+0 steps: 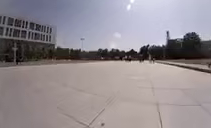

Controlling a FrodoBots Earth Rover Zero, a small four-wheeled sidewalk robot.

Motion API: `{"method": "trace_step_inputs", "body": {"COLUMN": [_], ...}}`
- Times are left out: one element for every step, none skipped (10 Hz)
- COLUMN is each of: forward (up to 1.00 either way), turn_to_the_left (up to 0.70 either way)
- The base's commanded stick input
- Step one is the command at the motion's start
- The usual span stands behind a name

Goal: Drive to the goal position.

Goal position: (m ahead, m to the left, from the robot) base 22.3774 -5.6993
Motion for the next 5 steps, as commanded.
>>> {"method": "trace_step_inputs", "body": {"forward": [1.00, 1.00, 1.00, 1.00, 1.00], "turn_to_the_left": [0.00, 0.00, 0.00, 0.00, 0.00]}}
